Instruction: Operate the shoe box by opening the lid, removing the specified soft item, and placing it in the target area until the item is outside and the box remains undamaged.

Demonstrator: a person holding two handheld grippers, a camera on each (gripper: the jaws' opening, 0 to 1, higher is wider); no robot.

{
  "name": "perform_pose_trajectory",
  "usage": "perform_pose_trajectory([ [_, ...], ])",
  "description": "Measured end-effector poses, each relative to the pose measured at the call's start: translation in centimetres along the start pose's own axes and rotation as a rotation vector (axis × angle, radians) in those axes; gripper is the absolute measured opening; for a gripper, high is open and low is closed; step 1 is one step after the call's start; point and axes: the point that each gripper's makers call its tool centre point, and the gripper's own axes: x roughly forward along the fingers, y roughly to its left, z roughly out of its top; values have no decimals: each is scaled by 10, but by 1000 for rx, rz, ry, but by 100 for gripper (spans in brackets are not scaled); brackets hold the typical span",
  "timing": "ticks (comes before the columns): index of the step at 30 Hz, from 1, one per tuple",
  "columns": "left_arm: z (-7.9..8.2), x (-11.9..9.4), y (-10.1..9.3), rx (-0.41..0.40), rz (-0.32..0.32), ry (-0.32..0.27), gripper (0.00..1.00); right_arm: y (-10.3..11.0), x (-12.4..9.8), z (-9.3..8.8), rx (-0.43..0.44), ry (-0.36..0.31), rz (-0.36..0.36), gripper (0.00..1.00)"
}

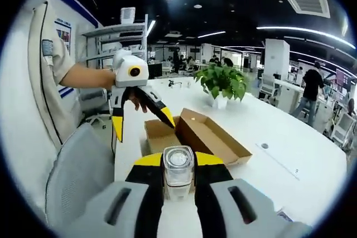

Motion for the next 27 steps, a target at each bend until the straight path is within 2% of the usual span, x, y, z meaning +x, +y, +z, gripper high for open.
perform_pose_trajectory([
  [27, -10, -53, 23, -106, 221, -58, 89, -85, 2, -9, -62, 12, 40, 17],
])
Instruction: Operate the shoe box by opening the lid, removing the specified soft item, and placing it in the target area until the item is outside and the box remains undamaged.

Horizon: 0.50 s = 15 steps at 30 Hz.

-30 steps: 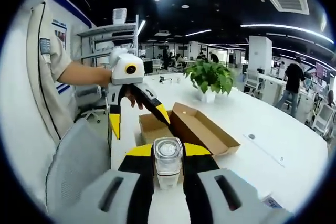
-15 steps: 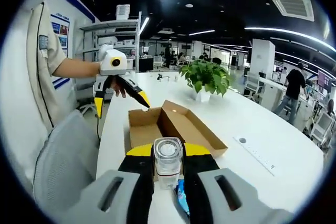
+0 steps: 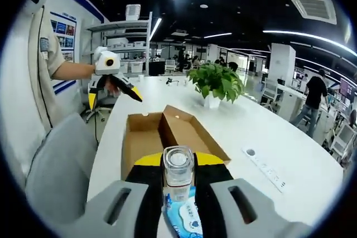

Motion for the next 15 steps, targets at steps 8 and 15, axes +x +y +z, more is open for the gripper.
perform_pose_trajectory([
  [8, -7, -17, 6, -37, 69, -5, 92, -18, 6, -8, -3, 13, 37, 17],
  [15, -7, -25, 8, -64, 116, -14, 94, -32, 9, -18, -4, 33, 38, 17],
])
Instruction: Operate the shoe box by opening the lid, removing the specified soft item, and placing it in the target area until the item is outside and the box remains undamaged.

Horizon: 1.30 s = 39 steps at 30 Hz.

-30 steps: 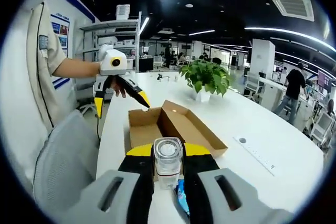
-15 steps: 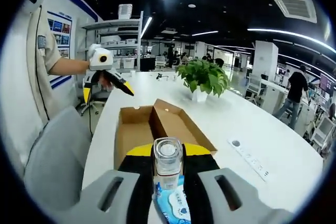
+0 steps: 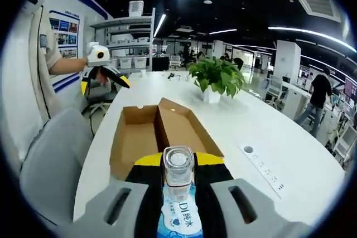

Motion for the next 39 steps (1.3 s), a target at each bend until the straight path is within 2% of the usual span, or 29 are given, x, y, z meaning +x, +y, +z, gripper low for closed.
perform_pose_trajectory([
  [13, -1, -12, 9, -37, 76, -19, 100, -38, 5, -20, 14, 19, -33, 17],
  [28, -9, -12, 17, -86, 127, 4, 99, -66, 25, -55, -4, 74, -5, 17],
  [39, -19, -12, 21, -117, 159, 28, 97, -76, 40, -76, -16, 105, 26, 17],
])
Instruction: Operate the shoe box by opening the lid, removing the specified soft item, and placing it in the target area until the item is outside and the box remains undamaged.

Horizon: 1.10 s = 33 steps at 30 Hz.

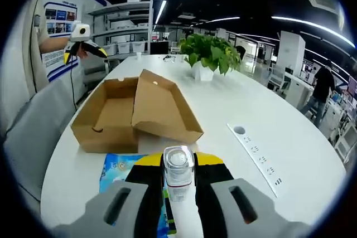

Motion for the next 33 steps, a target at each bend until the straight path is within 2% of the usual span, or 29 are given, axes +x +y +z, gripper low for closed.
perform_pose_trajectory([
  [6, -5, 4, 1, -17, 4, 16, 97, -4, 5, -11, -6, 15, 3, 17],
  [13, -3, 7, 1, -24, 1, 9, 96, -3, 9, -18, -7, 28, 17, 17],
  [25, -11, 8, -4, -33, -7, 25, 95, -2, 6, -22, 6, 41, 26, 18],
  [33, -12, 6, 4, -34, 8, 21, 94, -3, 1, -25, 16, 64, 14, 21],
])
